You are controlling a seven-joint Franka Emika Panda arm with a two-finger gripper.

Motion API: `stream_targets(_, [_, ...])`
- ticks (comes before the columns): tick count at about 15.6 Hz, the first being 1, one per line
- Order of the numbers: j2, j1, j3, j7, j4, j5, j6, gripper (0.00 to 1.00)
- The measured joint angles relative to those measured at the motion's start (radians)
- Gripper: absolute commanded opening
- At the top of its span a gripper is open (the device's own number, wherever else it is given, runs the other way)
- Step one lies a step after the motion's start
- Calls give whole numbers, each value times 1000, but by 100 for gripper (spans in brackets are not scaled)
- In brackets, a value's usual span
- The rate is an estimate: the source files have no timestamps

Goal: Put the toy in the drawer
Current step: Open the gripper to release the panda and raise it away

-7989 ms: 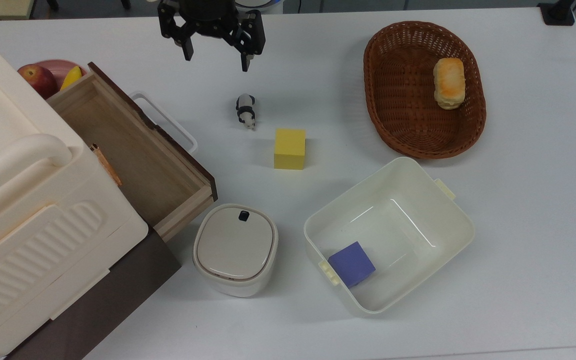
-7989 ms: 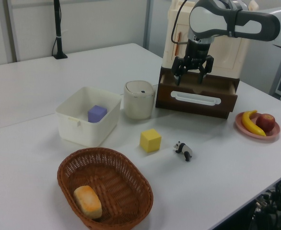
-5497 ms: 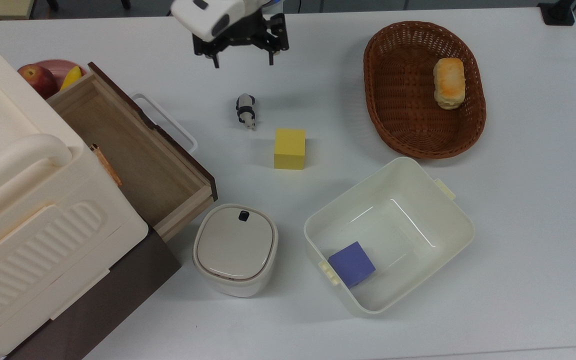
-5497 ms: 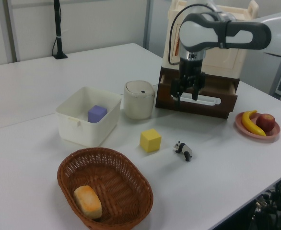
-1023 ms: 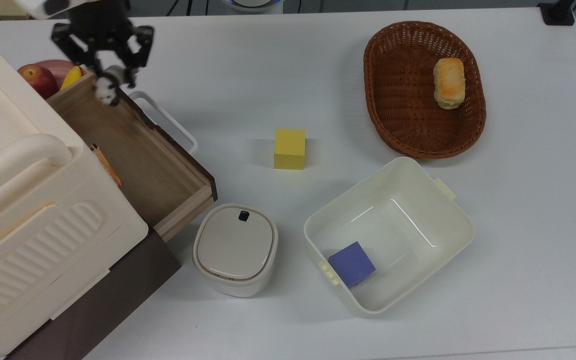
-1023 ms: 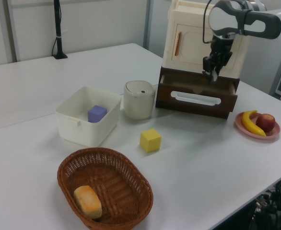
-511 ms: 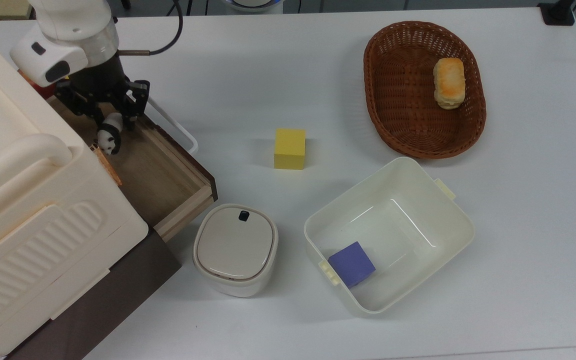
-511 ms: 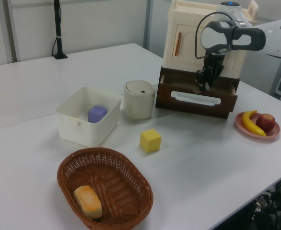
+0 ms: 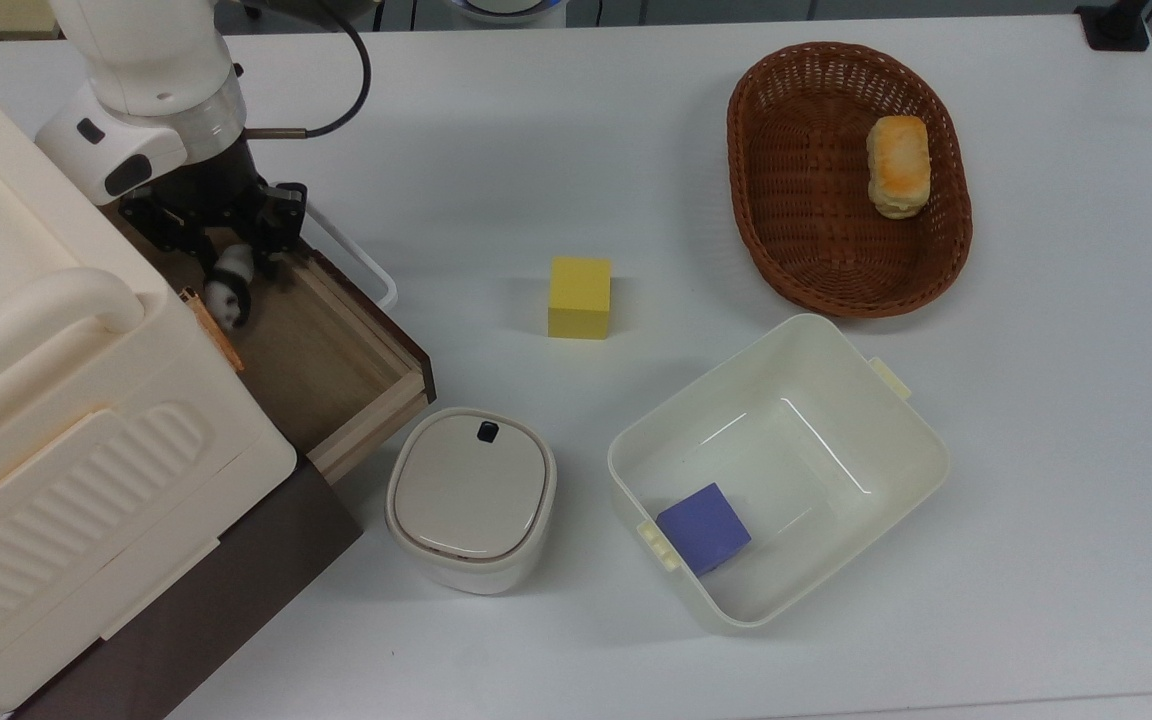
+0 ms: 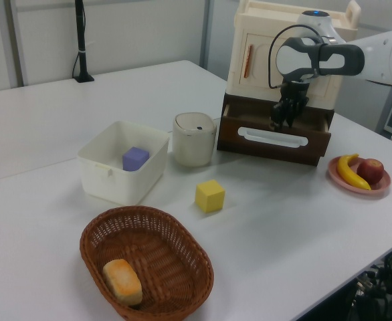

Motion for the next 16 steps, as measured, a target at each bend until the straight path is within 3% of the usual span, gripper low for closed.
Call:
stream_targets(9, [-50,5,13,62,27,3,6,100])
stream_targets(16, [-146,127,20,240,29,3,-212,100])
